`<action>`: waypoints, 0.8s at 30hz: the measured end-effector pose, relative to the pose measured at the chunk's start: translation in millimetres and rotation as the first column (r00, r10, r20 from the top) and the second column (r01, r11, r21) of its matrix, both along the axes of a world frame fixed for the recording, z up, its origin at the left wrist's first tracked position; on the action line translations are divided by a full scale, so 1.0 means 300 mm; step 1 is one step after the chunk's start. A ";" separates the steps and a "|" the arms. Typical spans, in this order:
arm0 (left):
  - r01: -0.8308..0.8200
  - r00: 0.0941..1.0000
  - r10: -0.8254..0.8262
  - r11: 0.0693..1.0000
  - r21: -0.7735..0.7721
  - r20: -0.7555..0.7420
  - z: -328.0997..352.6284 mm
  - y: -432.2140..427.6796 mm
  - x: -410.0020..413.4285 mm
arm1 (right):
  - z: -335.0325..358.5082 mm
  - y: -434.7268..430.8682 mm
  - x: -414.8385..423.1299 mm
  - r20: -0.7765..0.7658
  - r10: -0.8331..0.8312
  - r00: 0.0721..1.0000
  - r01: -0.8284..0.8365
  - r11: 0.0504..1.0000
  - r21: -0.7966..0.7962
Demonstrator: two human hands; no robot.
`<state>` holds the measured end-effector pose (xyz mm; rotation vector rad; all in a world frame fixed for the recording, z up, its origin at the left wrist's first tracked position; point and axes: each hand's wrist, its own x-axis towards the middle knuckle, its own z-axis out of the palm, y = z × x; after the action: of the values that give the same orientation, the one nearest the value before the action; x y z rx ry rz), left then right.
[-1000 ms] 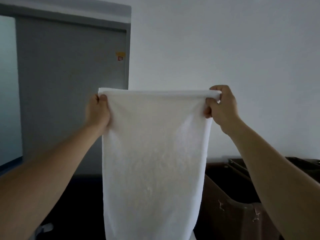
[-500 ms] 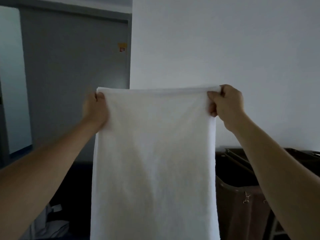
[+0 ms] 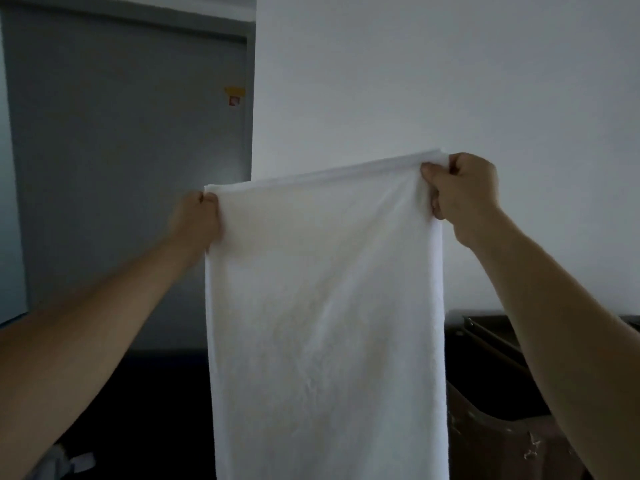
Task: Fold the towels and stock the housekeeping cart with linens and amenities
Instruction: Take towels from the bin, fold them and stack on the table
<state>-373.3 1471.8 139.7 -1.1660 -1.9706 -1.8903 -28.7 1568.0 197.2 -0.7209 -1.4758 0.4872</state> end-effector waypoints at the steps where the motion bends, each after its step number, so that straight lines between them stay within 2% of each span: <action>1: -0.002 1.000 0.002 1.000 -0.001 -0.018 0.055 0.056 -0.020 | 0.041 0.047 -0.041 -0.012 -0.018 1.000 0.018 1.000 -0.003; 6: 0.023 1.000 -0.019 0.984 0.176 -0.023 0.359 0.292 -0.109 | 0.242 0.255 -0.189 -0.233 0.013 0.972 -0.002 0.999 0.051; 10: 0.056 0.996 -0.037 0.966 0.254 -0.079 0.382 0.342 -0.175 | 0.231 0.322 -0.218 -0.249 0.067 0.966 -0.040 0.993 0.109; 17: 0.117 0.993 -0.114 0.955 0.274 -0.027 0.170 0.245 -0.168 | -0.002 0.254 -0.184 -0.216 0.126 0.968 -0.103 0.988 0.112; 19: 0.181 0.983 -0.184 0.952 0.247 -0.014 0.039 0.156 -0.126 | -0.129 0.229 -0.127 -0.162 0.117 0.980 -0.112 0.993 0.041; 22: 0.306 0.948 -0.315 0.943 0.128 0.051 -0.199 0.002 -0.052 | -0.356 0.180 -0.011 -0.036 0.099 0.994 -0.102 0.990 -0.097; 24: 0.321 0.937 -0.326 0.945 0.058 0.123 -0.359 -0.094 0.004 | -0.503 0.128 0.058 0.059 0.101 0.993 -0.088 0.976 -0.200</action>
<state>-372.1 1443.6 32.1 -1.4672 -1.8908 -2.2033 -11.3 1606.5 46.2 -0.8326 -1.5451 0.6952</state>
